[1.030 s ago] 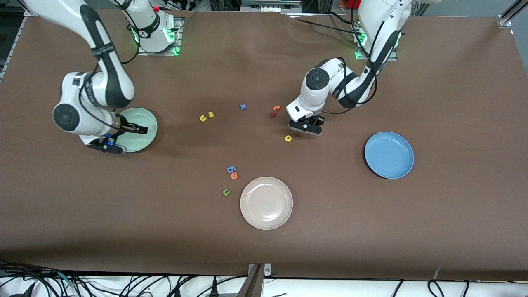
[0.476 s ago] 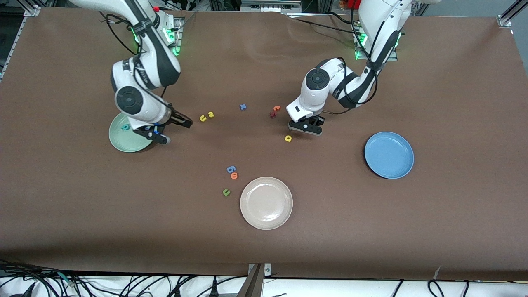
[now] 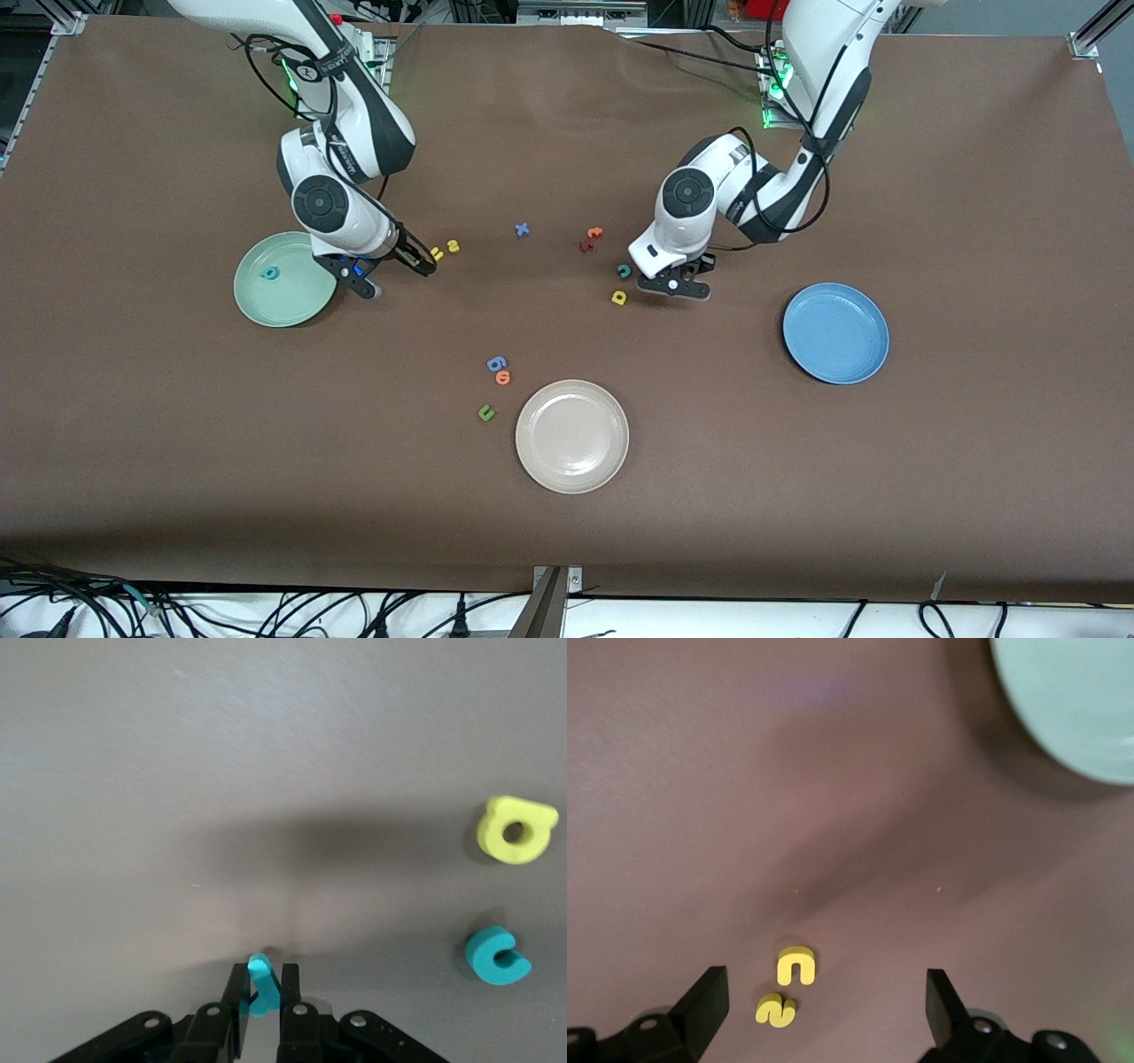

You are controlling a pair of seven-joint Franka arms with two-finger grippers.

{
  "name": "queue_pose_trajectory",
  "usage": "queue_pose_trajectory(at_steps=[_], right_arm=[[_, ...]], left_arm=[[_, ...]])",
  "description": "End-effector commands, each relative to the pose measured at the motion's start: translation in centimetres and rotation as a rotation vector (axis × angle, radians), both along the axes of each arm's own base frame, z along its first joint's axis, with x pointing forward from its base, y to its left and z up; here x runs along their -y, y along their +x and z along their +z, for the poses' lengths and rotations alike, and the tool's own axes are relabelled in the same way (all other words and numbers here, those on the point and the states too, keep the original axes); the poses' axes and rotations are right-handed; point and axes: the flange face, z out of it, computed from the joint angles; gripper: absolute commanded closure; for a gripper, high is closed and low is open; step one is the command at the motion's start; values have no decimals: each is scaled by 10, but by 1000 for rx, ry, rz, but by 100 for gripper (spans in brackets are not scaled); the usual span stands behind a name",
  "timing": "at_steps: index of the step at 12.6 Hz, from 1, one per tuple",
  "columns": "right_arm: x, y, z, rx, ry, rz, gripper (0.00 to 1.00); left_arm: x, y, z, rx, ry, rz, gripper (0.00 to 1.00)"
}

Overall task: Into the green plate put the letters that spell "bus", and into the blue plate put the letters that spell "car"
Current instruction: 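Lift the teal j with the left gripper while the right gripper reaches letters, then place the j on the blue plate while the right gripper grasps yellow u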

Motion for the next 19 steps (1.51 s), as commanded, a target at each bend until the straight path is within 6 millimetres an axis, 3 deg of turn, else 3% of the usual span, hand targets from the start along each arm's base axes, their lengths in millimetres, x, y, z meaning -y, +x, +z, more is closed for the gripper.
queue_pose_trajectory(at_steps=[1,3,5,8,12,14,19], right_arm=[[-14,-9,-14,8,11,-48,2],[-16,-17,-25,28,18,-70,5],[-13,-24,-31,39,22,-72,5],[-11,-29,-37,67,35,-76,5],[-9,-37,-47,101,51,-86,5],[-9,-39,-50,98,51,-85,7],[-18,-44,-63,99,69,-76,14]], left_arm=[[-10,40,38,-111,-52,-30,100],[-48,74,57,-155,-72,-52,100],[-87,97,63,-158,-99,-73,100],[-155,122,66,-157,-128,-101,100],[-231,140,69,-140,-108,-64,100],[-254,142,69,-144,-106,-24,100],[-283,140,59,-169,-55,-9,100]])
